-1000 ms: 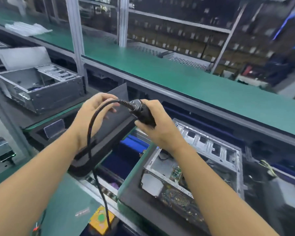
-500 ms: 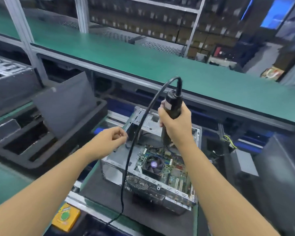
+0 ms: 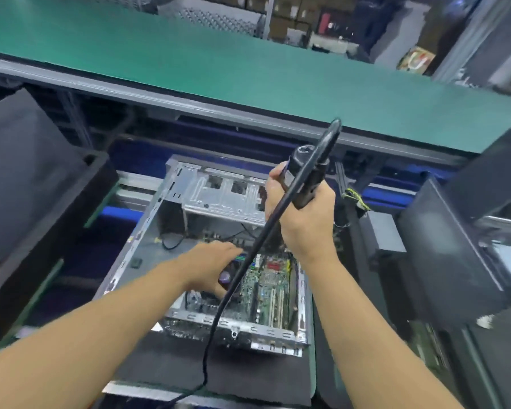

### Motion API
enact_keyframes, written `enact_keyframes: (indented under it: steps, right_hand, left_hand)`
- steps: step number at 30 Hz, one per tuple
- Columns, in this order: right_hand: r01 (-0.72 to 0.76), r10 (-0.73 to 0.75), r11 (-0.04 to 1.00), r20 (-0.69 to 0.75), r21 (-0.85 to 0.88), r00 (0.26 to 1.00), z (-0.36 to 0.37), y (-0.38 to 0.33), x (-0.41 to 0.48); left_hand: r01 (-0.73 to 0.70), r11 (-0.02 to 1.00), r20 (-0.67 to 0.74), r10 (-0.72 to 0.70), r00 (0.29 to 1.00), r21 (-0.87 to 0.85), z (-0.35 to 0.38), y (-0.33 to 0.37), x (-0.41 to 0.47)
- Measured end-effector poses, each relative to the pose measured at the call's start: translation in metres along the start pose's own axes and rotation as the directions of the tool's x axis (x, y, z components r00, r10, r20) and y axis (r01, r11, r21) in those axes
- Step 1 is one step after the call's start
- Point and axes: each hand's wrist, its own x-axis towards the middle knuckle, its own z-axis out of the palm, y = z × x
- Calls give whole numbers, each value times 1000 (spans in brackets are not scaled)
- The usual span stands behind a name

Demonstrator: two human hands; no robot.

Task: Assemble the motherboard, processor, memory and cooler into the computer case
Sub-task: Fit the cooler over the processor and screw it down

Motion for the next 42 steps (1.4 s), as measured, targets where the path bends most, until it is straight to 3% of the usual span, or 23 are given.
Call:
enact_keyframes:
  steps: [2, 6, 9, 13, 17, 30, 42]
  right_hand:
    - [3, -4, 1000, -28, -24, 1000, 2, 6, 1]
    - [19, -26, 990, -49, -141, 998, 8, 18, 4]
    - [-3, -6, 993, -80, -120, 997, 14, 22, 6]
    - [-19, 7, 995, -126, -97, 992, 22, 27, 11]
    - [-22, 4, 993, -154, -114, 988, 25, 31, 14]
    - [-24, 3, 992, -168, -123, 986, 27, 38, 13]
    - [-73, 64, 997, -227, -29, 972, 17, 39, 9]
  left_hand:
    - [-40, 997, 75, 36, 997, 64, 9, -5, 16]
    - [-150, 989, -50, 149, 988, -10, 30, -9, 29]
    - [-192, 981, -87, 189, 978, -36, 39, -11, 30]
    - [-93, 982, 18, 97, 995, -164, 50, -21, 37]
    - [-20, 986, 54, 29, 998, -165, 54, -22, 37]
    - [-45, 991, 31, 49, 998, -122, 57, -23, 40]
    - [-109, 991, 21, 111, 994, -77, 50, -16, 37]
